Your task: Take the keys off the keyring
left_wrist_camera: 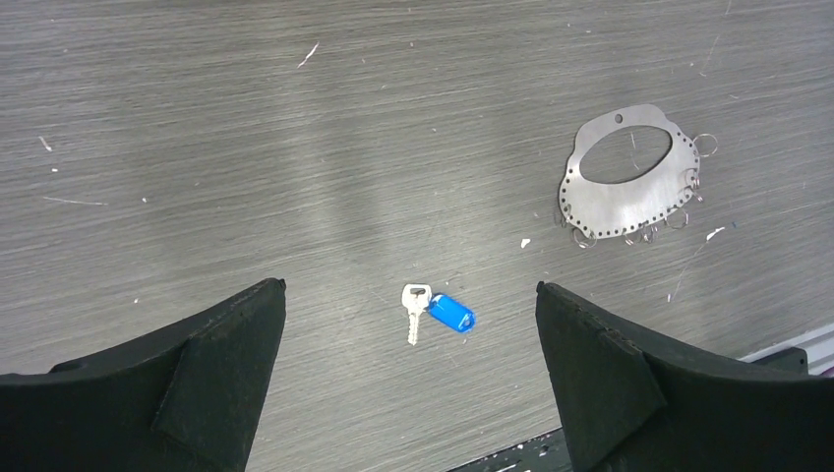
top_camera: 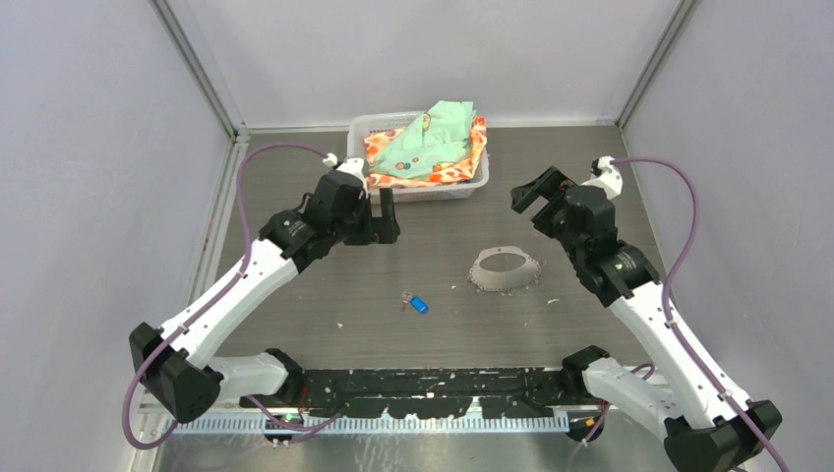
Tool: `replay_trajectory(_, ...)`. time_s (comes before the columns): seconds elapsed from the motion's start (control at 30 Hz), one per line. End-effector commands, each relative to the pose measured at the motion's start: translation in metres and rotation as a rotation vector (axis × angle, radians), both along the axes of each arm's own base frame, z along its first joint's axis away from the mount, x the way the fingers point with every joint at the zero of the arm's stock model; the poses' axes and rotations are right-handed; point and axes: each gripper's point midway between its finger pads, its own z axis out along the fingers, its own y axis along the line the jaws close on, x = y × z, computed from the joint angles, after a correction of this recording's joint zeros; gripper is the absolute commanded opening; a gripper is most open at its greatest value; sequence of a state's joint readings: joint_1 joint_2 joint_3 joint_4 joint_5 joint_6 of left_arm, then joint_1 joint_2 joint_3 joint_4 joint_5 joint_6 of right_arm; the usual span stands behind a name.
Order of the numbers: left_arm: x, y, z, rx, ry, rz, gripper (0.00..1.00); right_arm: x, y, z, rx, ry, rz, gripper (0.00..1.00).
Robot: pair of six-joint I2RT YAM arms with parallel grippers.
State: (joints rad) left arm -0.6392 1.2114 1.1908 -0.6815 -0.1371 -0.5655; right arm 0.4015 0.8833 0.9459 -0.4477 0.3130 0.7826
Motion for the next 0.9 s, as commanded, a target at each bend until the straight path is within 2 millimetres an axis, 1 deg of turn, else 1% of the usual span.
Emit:
replay_trajectory(0.0,0.008,0.005,0.018,0.010,-0.054,0.018,1.00,0.009,-0.001,0.031,0.013,-0.087,-0.012,0.99)
replay_trajectory(0.23,0.011,0.012,0.013,0.063,-0.045,0.034,1.00,0.013,0.003,0.028,0.015,-0.080,0.000,0.99)
replay_trajectory(0.47,0.013,0.012,0.015,0.073,-0.064,0.018,1.00,0.017,0.005,0.027,0.016,-0.075,0.003,0.99)
replay_trajectory(0.7,0.011,0.015,0.011,0.089,-0.057,0.020,1.00,0.017,0.009,0.019,0.029,-0.054,0.012,0.99)
replay_trajectory(0.87,0.012,0.018,0.009,0.098,-0.058,0.034,1.00,0.017,0.009,0.019,0.029,-0.055,0.011,0.99)
